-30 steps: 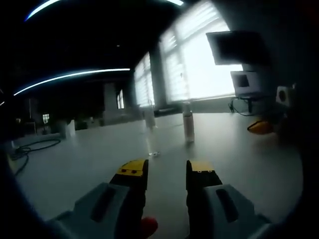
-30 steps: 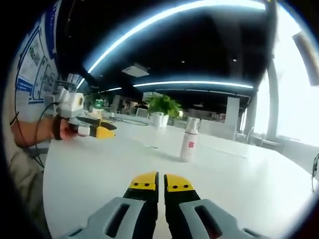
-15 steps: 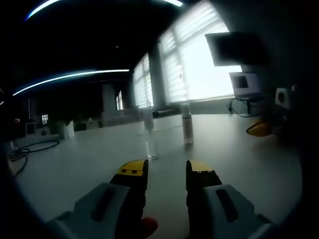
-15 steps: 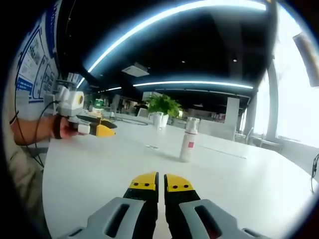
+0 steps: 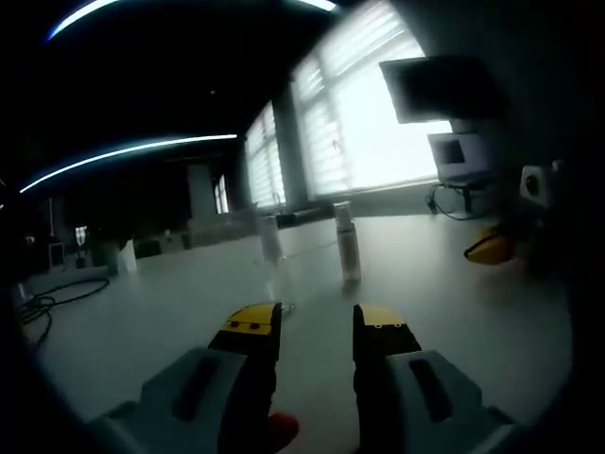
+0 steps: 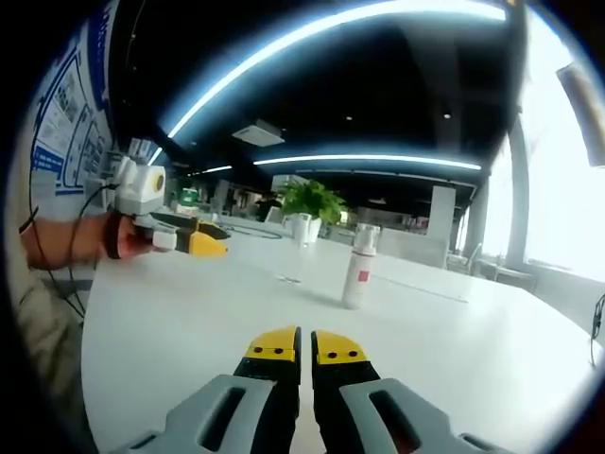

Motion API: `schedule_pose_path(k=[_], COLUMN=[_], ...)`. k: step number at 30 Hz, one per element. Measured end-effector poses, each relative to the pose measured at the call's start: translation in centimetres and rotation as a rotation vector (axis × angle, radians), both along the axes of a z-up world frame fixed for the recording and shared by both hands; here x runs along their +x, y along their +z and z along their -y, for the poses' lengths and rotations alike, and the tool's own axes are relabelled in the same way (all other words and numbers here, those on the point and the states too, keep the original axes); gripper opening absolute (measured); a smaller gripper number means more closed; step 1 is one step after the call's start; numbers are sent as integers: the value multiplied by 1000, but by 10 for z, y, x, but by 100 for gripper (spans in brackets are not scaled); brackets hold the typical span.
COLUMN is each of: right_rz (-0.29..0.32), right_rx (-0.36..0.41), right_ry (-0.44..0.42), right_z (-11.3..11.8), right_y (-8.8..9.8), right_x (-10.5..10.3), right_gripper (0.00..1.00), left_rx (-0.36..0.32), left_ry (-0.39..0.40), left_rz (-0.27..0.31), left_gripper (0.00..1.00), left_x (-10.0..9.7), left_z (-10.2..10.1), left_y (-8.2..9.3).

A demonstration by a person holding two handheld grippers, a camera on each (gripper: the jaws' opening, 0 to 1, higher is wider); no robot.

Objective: Clamp pump bottle remove cover press pump head put on cover

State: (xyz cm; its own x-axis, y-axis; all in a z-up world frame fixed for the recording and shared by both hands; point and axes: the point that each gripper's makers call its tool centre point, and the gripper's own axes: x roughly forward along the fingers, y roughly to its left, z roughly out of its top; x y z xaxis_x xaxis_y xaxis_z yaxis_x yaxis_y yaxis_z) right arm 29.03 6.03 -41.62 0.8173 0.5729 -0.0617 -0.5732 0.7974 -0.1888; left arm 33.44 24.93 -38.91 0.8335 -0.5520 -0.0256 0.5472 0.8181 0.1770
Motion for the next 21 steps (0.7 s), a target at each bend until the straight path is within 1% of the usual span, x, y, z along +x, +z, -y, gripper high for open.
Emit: schedule_pose_path(k=[3,4,7,11,14,17,21], right_rz=[0,-1,0,1,3,3,4], right_rx=[0,0,-2,-3,-4,-4,-6], right_ry=[0,1,3,1,2,0,2], right_z=[0,0,0,0,-1,0,-1], right_y=[0,0,0,0,0,0,0], right_x=[0,0,0,-1,-1,-1,-1], right_gripper=[0,0,0,0,0,0,0], left_rx=[29,32,28,21,-7,29,39], left_ry=[-3,-2,8,6,-23,-41,-55], left_rz=[-1,-6,-28,-36,-49,-36,-30], left_gripper=[22,22,22,22,22,24,25], left_x=[5,7,11,16,20,22,27], left_z=[7,7,10,16,29,46,62], left_y=[-2,-4,-6,-3,2,6,9])
